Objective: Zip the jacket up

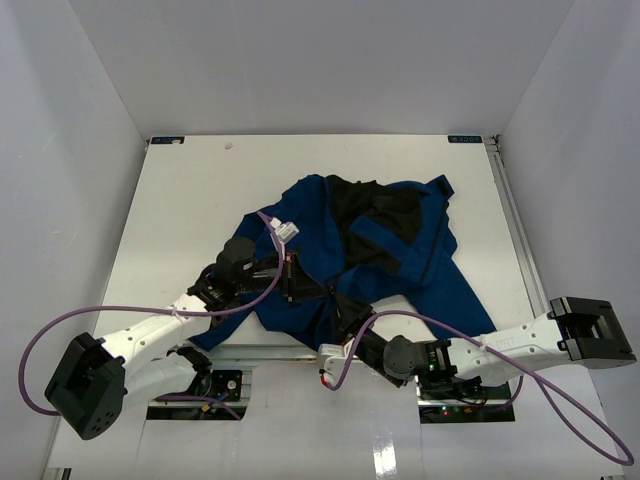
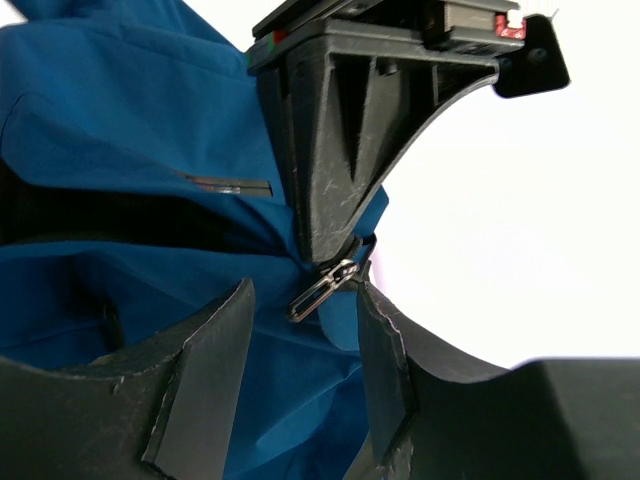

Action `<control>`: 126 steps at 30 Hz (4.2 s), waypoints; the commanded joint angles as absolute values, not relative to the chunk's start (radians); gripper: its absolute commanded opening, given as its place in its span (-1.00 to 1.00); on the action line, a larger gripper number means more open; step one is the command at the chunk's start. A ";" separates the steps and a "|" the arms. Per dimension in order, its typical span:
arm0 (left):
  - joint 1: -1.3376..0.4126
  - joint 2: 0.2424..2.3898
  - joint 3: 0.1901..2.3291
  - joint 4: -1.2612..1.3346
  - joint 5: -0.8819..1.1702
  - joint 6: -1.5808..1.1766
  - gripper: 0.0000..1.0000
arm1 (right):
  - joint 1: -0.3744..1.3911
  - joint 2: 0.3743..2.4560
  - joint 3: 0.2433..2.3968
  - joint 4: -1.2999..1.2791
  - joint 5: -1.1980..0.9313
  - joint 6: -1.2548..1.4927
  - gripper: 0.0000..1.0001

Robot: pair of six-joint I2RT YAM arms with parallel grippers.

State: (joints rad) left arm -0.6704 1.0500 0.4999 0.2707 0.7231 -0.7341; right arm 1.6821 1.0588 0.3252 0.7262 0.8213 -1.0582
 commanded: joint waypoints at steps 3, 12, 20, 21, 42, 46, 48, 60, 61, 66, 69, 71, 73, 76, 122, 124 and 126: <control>-0.669 1.031 0.500 0.304 0.756 -0.742 -1.00 | 1.680 1.053 0.360 0.834 0.822 -1.081 -0.07; -0.669 1.033 0.500 0.309 0.758 -0.742 -1.00 | 1.673 1.061 0.365 0.847 0.827 -1.085 -0.37; -0.669 1.025 0.499 0.310 0.762 -0.743 -1.00 | 1.662 1.068 0.365 0.848 0.849 -1.077 -0.49; -0.669 1.025 0.499 0.309 0.762 -0.744 -1.00 | 1.661 1.071 0.366 0.848 0.854 -1.077 -0.47; -0.669 1.012 0.505 0.285 0.757 -0.736 -1.00 | 1.666 1.096 0.353 0.838 0.885 -1.069 -0.23; -0.669 1.009 0.505 0.285 0.759 -0.737 -1.00 | 1.662 1.106 0.360 0.846 0.904 -1.094 -0.24; -0.669 1.009 0.505 0.283 0.759 -0.736 -1.00 | 1.661 1.112 0.358 0.858 0.910 -1.102 -0.27; -0.669 1.011 0.506 0.281 0.762 -0.736 -1.00 | 1.657 1.113 0.354 0.908 0.923 -1.123 -0.72; -0.669 1.011 0.506 0.281 0.763 -0.736 -1.00 | 1.657 1.114 0.357 0.907 0.923 -1.124 -0.74; -0.667 1.005 0.503 0.287 0.765 -0.736 -1.00 | 1.654 1.128 0.372 0.907 0.915 -1.124 -0.84; -0.669 1.002 0.500 0.286 0.767 -0.735 -1.00 | 1.647 1.137 0.397 0.907 0.922 -1.123 -0.85; -0.671 1.002 0.499 0.287 0.767 -0.736 -1.00 | 1.635 1.145 0.423 0.899 0.930 -1.119 -0.84; -0.672 1.002 0.496 0.288 0.767 -0.736 -1.00 | 1.611 1.155 0.447 0.881 0.925 -1.111 -0.84; -0.675 0.999 0.491 0.288 0.763 -0.739 -1.00 | 1.581 1.161 0.528 0.785 0.936 -1.044 -0.85; -0.717 0.985 0.474 0.202 0.762 -0.691 -1.00 | 1.073 1.063 1.039 -0.213 0.138 -0.873 -0.84; -0.717 0.986 0.478 0.199 0.760 -0.688 -1.00 | 1.072 1.059 1.057 -0.255 0.111 -0.840 -0.82; -0.718 0.989 0.481 0.199 0.760 -0.685 -1.00 | 1.073 1.058 1.057 -0.273 0.083 -0.821 -0.78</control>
